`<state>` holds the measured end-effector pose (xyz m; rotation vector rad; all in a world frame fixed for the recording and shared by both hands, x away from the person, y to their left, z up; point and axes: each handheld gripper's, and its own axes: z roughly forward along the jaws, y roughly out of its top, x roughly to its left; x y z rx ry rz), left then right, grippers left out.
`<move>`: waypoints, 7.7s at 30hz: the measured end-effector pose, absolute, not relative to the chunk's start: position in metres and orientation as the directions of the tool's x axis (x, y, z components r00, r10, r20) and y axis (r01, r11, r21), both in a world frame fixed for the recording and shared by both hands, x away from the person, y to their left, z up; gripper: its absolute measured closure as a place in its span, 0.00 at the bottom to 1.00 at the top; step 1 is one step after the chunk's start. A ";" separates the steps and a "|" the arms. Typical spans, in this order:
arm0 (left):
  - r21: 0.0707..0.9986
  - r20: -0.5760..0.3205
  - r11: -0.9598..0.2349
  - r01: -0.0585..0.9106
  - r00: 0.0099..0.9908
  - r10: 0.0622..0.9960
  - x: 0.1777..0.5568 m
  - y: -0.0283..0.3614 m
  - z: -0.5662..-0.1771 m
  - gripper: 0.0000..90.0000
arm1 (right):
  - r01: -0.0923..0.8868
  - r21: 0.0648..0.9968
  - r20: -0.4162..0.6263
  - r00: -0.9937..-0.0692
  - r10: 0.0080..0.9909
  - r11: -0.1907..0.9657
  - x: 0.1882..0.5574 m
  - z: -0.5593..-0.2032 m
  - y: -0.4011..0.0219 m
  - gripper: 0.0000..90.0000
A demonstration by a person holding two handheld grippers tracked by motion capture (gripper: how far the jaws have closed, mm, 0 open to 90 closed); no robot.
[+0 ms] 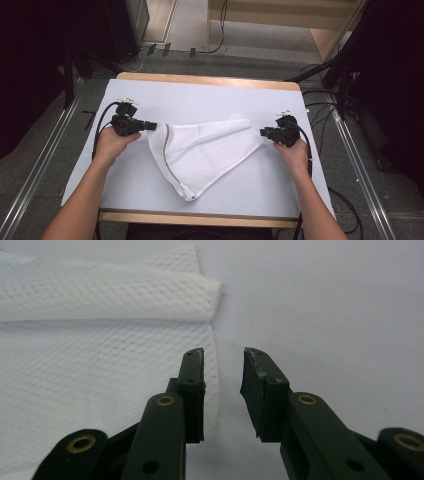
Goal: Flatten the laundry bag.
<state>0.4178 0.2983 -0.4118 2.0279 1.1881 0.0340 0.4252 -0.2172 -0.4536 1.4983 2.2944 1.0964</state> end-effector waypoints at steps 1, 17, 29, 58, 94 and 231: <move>0.628 -0.337 -0.265 0.732 0.562 0.755 0.417 0.301 -0.412 0.99 | 0.714 0.665 0.229 -0.475 0.850 0.220 0.425 -0.455 -0.216 0.79; 0.638 -0.326 -0.237 0.733 0.535 0.779 0.413 0.317 -0.419 0.99 | 0.726 0.615 0.182 -0.511 0.840 0.308 0.429 -0.468 -0.201 1.00; 0.633 -0.332 -0.209 0.746 0.505 0.797 0.404 0.329 -0.423 0.99 | 0.726 0.645 0.202 -0.463 0.863 0.239 0.440 -0.464 -0.216 1.00; 0.643 -0.333 -0.210 0.736 0.516 0.789 0.379 0.349 -0.418 0.68 | 0.701 0.686 0.232 -0.462 0.856 0.193 0.476 -0.450 -0.196 0.81; 0.591 -0.230 -0.411 0.694 0.634 0.738 0.476 0.266 -0.451 0.65 | 0.685 0.669 0.202 -0.540 0.817 0.287 0.379 -0.466 -0.159 0.65; 0.647 -0.330 -0.181 0.741 0.486 0.809 0.454 0.290 -0.429 0.67 | 0.628 0.680 0.111 -0.598 0.794 0.378 0.417 -0.471 -0.105 0.91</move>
